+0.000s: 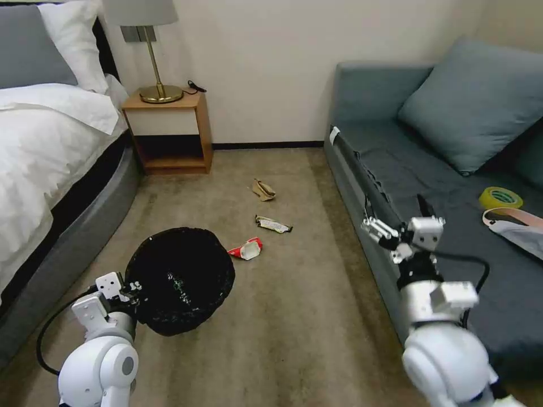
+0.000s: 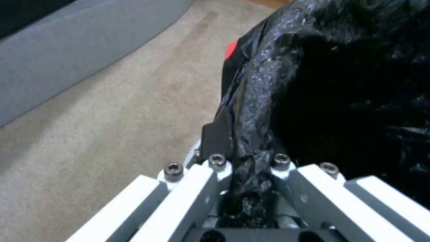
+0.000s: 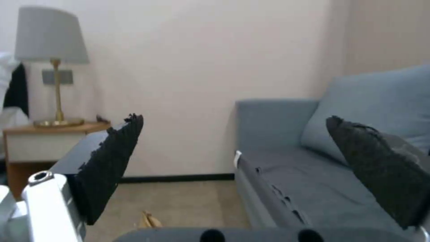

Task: Pick up the trash bin, then pick up the garbage on the floor and place it into the trash bin.

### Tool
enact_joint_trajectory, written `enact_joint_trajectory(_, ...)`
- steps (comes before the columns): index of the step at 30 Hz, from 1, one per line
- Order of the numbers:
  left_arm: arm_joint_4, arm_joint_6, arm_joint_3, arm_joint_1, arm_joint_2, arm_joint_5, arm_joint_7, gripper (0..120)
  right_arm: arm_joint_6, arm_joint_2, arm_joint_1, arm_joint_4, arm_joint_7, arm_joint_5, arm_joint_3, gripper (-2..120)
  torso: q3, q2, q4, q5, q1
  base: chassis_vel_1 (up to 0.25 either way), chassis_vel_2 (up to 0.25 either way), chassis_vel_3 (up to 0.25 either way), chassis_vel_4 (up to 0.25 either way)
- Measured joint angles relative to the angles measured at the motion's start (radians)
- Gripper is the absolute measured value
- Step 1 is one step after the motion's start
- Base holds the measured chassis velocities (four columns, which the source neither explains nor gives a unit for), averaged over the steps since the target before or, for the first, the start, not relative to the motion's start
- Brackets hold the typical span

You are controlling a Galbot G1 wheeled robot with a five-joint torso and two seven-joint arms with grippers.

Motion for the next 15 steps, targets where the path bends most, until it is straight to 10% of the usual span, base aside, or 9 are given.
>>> enact_joint_trajectory(15, 0.015, -0.002, -0.003, -0.01, 0.0, -0.002, 0.014, 3, 0.128, 0.07, -0.046, -0.047, -0.131, -0.074, -0.026, 100, 0.0, 0.0, 0.0, 0.0, 0.0, 0.0, 0.0, 0.0, 0.0)
